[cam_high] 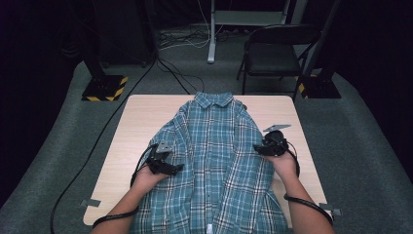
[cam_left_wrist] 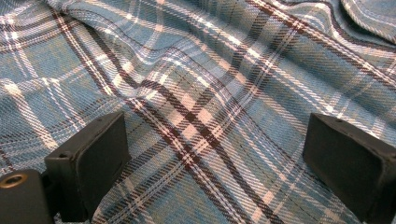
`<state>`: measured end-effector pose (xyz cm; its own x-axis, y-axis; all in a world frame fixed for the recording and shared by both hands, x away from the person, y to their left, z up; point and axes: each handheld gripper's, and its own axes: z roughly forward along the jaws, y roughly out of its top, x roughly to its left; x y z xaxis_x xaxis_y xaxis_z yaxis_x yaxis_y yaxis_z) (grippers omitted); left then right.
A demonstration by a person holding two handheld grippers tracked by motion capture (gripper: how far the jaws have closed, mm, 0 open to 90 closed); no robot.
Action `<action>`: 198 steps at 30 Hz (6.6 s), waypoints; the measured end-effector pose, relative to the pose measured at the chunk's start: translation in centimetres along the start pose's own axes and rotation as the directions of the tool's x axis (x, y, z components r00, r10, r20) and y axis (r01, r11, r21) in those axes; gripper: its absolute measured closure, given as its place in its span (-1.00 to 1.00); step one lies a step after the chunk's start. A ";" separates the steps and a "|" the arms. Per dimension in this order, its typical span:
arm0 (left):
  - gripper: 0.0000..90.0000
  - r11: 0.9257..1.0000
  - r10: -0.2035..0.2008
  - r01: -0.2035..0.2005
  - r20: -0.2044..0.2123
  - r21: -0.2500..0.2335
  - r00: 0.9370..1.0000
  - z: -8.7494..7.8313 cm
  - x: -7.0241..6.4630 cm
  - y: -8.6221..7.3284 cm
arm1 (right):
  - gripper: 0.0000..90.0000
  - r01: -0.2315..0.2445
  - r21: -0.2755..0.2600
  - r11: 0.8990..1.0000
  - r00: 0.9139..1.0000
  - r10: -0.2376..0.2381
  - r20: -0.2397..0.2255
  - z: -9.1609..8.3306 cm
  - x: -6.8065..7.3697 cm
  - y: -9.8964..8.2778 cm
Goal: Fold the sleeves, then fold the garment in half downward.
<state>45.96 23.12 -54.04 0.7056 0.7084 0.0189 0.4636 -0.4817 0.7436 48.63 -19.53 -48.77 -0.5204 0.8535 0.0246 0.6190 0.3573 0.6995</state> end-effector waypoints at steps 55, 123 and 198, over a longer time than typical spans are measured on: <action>-0.88 1.000 -0.002 0.002 -0.001 0.004 1.000 -0.2 0.0 -0.2 | -0.68 0.179 -0.105 0.978 0.981 -0.185 -0.055 -0.1 6.8 -5.7; -0.76 0.995 -0.100 0.100 -0.016 0.020 0.995 -0.8 3.5 2.7 | -0.63 0.135 -0.032 0.990 0.989 -0.137 -0.063 0.1 4.9 -1.0; -0.01 0.982 -0.172 0.181 -0.130 0.057 0.976 1.0 11.0 4.7 | -0.01 -0.063 -0.008 0.998 0.995 0.064 0.083 4.5 -3.3 1.1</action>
<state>56.43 28.16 -50.96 0.5395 0.8417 -0.0225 0.6135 -0.3747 0.6952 53.69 -20.24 -51.33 -0.4295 0.9030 0.0096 0.6461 0.2998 0.7019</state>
